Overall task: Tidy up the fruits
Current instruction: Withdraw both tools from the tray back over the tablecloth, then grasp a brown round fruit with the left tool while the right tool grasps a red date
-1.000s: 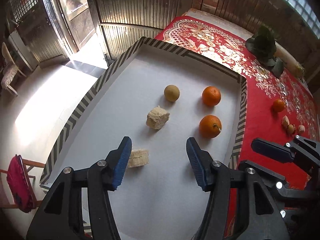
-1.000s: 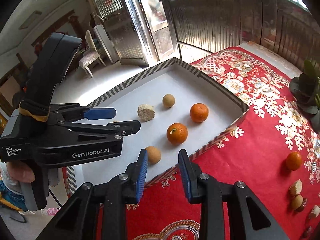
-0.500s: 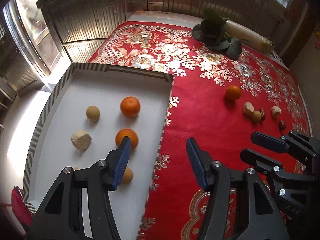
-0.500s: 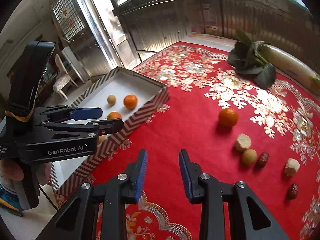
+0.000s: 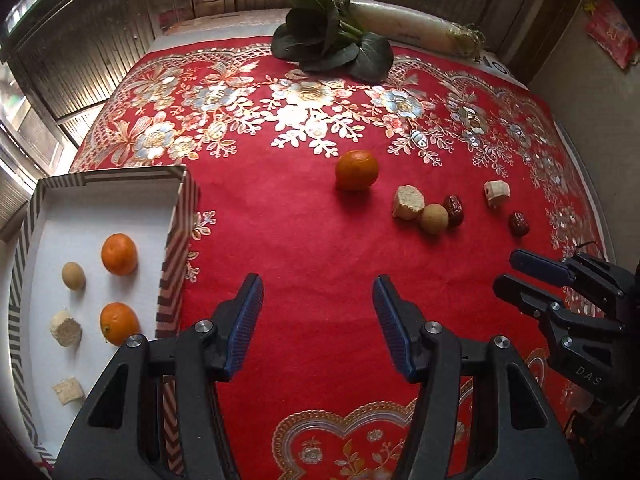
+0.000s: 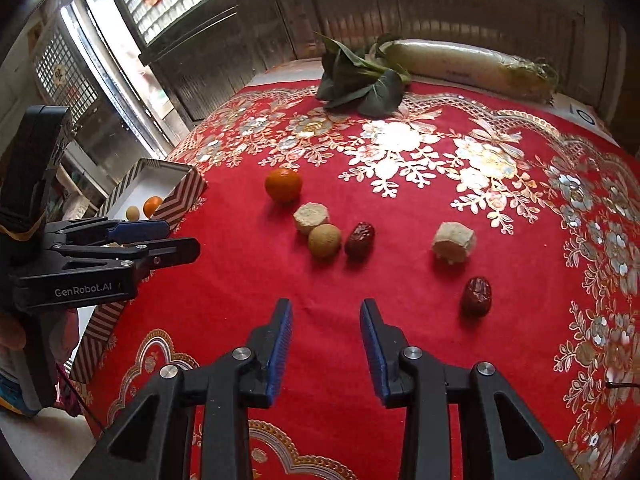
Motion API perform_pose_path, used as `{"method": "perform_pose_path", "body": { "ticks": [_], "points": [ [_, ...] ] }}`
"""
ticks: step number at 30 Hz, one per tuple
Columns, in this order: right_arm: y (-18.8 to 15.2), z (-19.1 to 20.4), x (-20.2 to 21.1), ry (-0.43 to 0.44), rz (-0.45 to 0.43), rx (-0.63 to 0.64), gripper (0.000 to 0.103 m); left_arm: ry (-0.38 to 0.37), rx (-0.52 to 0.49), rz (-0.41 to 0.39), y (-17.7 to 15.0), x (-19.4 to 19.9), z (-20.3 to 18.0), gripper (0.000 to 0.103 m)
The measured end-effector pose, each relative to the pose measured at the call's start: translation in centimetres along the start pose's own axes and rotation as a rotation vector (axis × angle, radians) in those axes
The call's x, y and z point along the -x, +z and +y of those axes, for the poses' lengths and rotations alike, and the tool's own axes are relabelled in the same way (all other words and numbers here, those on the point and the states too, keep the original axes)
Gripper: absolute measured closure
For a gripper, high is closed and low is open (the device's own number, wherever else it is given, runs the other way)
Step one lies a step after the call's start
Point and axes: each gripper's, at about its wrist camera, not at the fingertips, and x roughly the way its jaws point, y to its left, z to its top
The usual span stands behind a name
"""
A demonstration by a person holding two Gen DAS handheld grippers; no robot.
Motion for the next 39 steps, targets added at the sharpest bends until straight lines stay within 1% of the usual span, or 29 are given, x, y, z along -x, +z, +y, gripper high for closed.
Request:
{"method": "perform_pose_path", "body": {
  "ticks": [4,8,10,12,14,17,19,21,23,25,30,35,39],
  "points": [
    [0.3,-0.8,-0.5,-0.002,-0.008,-0.006,0.07,-0.009,-0.024,0.014,0.7,-0.8,-1.1,0.046],
    [1.5,-1.4,-1.9,-0.035,-0.002,-0.025,0.07,-0.011,-0.041,0.026,1.0,-1.3,-1.8,0.046],
    [2.4,-2.1,-2.5,-0.024,-0.014,-0.065,0.07,-0.014,-0.049,0.033,1.0,-1.6,-2.1,0.046],
    [3.3,-2.4,-2.8,-0.003,-0.023,-0.079,0.07,-0.014,-0.056,0.038,1.0,-1.8,-2.3,0.046],
    [4.1,-2.1,-3.4,-0.018,-0.014,-0.058,0.07,-0.017,-0.058,0.044,1.0,-2.1,-2.5,0.046],
    [4.7,-2.0,-4.7,-0.053,0.023,-0.038,0.07,-0.022,-0.058,0.054,1.1,-2.5,-2.7,0.046],
    [4.7,-2.0,-5.1,-0.073,0.041,-0.01,0.07,-0.027,-0.062,0.058,1.2,-2.7,-2.9,0.046],
    [4.2,-2.2,-4.8,-0.114,0.054,0.017,0.07,-0.033,-0.064,0.059,1.4,-2.9,-3.1,0.046],
    [3.6,-3.2,-3.9,-0.129,0.045,-0.003,0.07,-0.042,-0.065,0.059,1.7,-3.1,-3.3,0.046],
    [3.1,-4.3,-3.1,-0.111,0.033,-0.04,0.07,-0.051,-0.067,0.06,1.9,-3.4,-3.7,0.046],
    [2.4,-4.8,-1.9,-0.094,0.024,-0.046,0.07,-0.079,-0.084,0.06,2.6,-4.1,-5.0,0.046],
    [2.2,-4.5,-2.0,-0.084,0.023,-0.05,0.07,-0.124,-0.109,0.054,2.9,-4.5,-6.4,0.046],
    [2.1,-4.7,-2.1,-0.081,0.025,-0.057,0.07,-0.149,-0.107,0.061,3.3,-5.4,-7.0,0.046]
  ]
}}
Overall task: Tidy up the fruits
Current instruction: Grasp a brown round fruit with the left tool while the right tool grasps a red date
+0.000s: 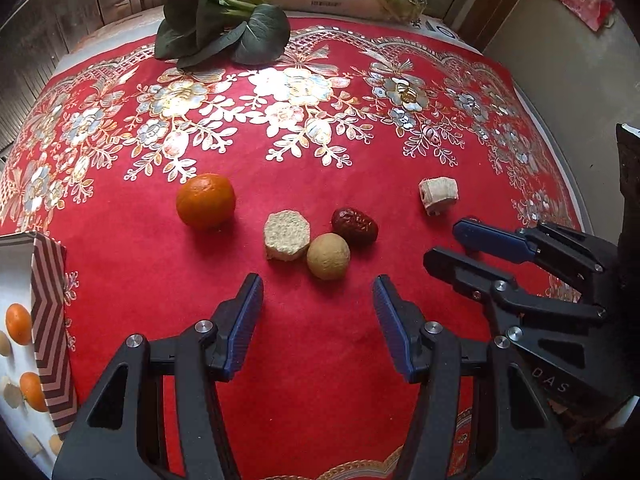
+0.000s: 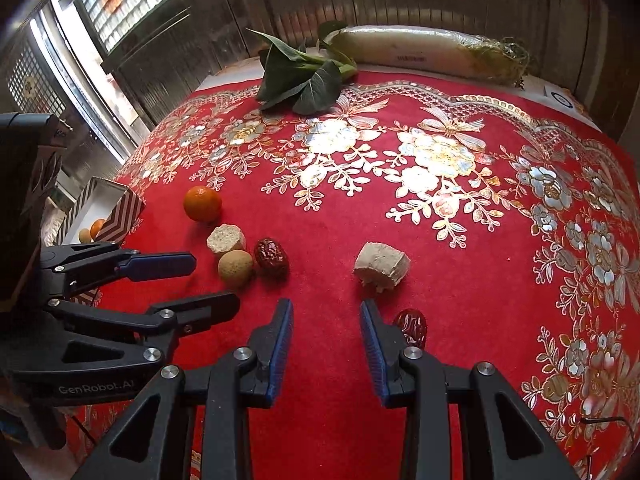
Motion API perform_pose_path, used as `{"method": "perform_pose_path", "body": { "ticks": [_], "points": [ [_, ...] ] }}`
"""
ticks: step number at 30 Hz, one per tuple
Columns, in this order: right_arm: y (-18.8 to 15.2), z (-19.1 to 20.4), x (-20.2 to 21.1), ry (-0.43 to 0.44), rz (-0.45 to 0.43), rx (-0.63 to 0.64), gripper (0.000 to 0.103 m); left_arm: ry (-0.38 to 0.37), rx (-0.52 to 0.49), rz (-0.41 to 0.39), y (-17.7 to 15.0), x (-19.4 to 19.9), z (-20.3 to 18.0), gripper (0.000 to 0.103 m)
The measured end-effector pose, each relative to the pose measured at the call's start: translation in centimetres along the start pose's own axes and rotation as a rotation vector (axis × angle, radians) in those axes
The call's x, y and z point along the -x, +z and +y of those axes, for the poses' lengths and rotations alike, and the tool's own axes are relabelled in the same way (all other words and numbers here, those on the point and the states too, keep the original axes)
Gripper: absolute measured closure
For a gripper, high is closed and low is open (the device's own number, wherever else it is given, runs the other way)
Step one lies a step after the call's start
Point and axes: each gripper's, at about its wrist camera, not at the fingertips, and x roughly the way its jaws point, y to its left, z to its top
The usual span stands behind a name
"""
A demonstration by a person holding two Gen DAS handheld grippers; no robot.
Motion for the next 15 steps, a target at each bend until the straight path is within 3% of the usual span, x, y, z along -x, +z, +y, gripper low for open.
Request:
{"method": "perform_pose_path", "body": {
  "ticks": [3,9,15],
  "points": [
    [0.0,-0.3,0.1,0.003,-0.003,-0.003,0.07,-0.01,0.004,0.0,0.5,-0.7,-0.2,0.049],
    [0.1,-0.5,0.1,0.011,-0.006,-0.004,0.07,0.014,-0.001,-0.023,1.1,-1.0,0.4,0.08],
    [0.7,1.0,-0.5,0.058,-0.003,0.059,0.07,0.024,0.003,-0.023,0.6,-0.3,1.9,0.08]
  ]
}}
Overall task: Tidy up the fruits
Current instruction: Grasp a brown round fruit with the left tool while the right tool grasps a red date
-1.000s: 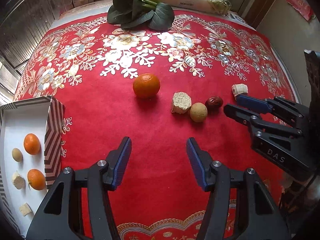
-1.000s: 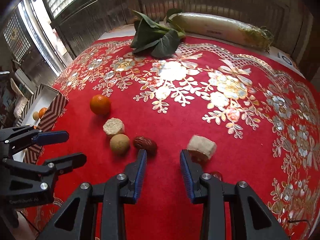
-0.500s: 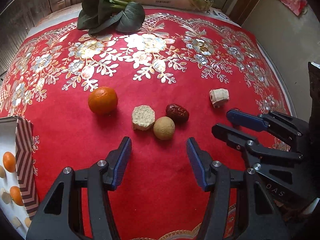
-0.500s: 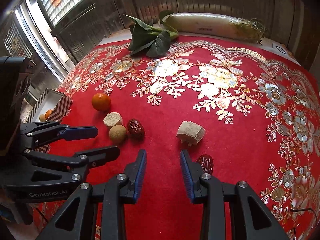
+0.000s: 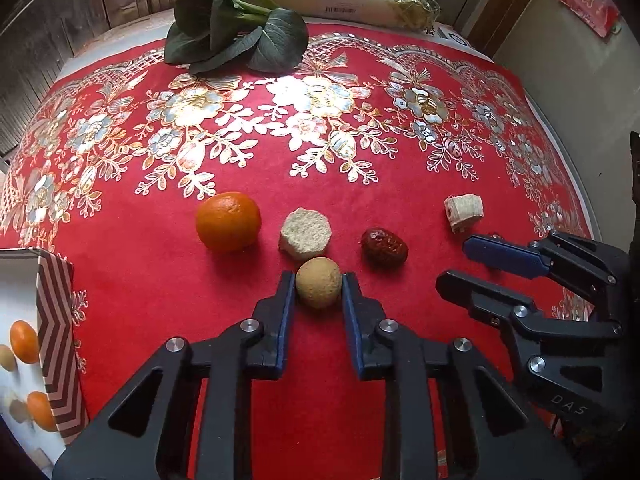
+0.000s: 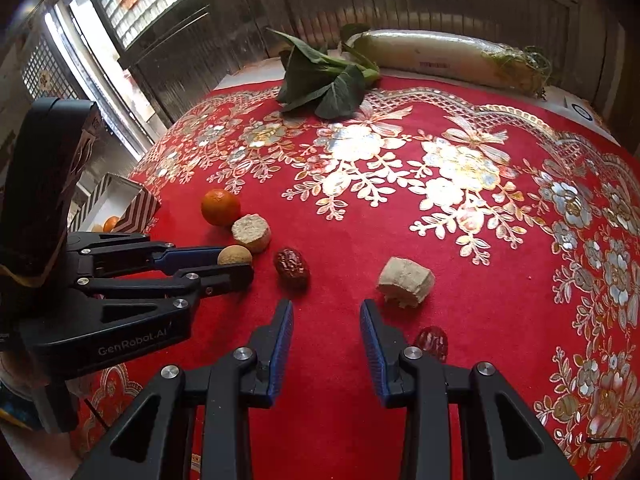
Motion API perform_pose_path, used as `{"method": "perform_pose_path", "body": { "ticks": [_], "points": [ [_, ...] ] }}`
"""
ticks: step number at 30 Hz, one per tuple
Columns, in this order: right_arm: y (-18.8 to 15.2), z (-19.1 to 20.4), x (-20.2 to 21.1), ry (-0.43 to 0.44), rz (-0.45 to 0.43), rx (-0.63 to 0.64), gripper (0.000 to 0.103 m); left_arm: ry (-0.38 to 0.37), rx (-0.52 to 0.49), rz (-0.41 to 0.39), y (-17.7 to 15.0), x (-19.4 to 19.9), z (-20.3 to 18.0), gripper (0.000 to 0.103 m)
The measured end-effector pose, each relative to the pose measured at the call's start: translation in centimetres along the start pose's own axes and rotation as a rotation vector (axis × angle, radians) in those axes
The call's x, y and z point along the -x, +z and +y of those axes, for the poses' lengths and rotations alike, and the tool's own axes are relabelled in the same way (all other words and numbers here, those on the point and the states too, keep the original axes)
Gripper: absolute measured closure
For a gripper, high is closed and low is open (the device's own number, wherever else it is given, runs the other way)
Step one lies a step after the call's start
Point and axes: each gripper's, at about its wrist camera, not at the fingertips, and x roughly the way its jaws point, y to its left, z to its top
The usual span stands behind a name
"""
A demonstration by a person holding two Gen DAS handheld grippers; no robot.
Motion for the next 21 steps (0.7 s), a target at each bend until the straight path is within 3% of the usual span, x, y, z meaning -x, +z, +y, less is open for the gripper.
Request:
{"method": "perform_pose_path", "body": {
  "ticks": [8,12,21],
  "points": [
    [1.6,1.9,-2.5,0.012,0.027,0.098,0.07,0.035,0.033,0.001,-1.2,1.7,1.8,0.08],
    [2.2,2.3,-3.8,-0.011,0.048,0.142,0.083,0.057,0.04,-0.003,-1.7,2.3,2.2,0.08],
    [0.6,3.5,-1.4,0.018,0.039,0.11,0.083,0.098,0.06,-0.013,-3.1,3.8,3.0,0.08]
  ]
}}
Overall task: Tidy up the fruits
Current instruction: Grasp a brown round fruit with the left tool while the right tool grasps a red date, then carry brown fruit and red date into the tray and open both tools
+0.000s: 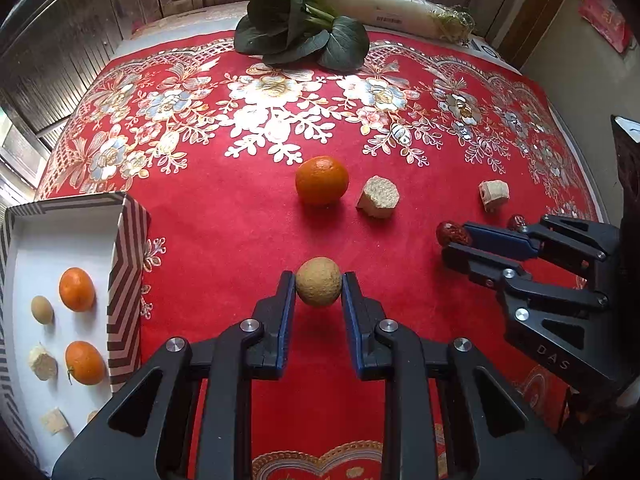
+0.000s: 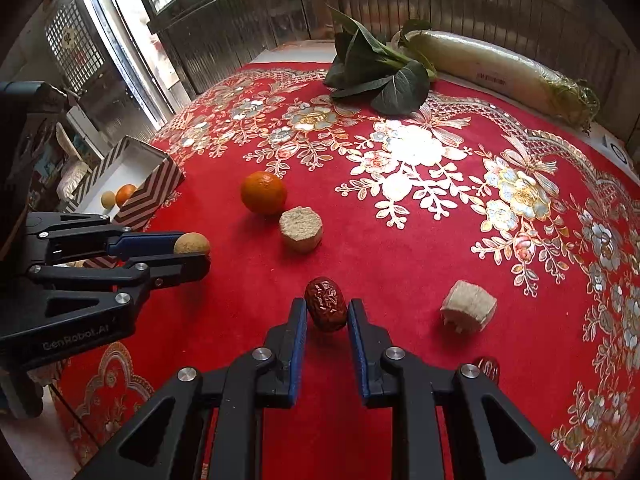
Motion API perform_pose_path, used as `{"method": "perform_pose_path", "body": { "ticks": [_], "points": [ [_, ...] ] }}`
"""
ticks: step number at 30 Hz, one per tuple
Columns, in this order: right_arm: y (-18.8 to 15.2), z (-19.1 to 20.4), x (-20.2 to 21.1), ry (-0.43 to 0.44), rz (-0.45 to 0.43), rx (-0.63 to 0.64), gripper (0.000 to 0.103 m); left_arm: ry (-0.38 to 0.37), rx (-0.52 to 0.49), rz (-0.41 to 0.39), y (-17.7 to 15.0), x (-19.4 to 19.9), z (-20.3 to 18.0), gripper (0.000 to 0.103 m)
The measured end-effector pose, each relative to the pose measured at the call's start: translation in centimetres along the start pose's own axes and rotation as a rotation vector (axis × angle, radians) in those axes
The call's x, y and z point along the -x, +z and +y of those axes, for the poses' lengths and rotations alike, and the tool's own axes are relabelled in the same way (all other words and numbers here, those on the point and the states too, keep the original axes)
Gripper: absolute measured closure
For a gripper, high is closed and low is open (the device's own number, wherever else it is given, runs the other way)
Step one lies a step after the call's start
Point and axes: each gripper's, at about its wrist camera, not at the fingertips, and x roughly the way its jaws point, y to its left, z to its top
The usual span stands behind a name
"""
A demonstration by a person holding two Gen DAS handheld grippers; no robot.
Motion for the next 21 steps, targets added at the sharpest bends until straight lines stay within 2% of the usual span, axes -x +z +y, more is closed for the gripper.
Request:
{"method": "perform_pose_path", "body": {
  "ticks": [7,21],
  "points": [
    [-0.9,3.2,1.2,0.067,-0.014,0.0,0.083,0.047,0.031,-0.02,-1.9,2.2,2.1,0.08],
    [-0.3,12.3,1.0,0.17,0.01,0.167,0.083,0.138,0.146,-0.046,-6.6,6.0,7.6,0.08]
  ]
}}
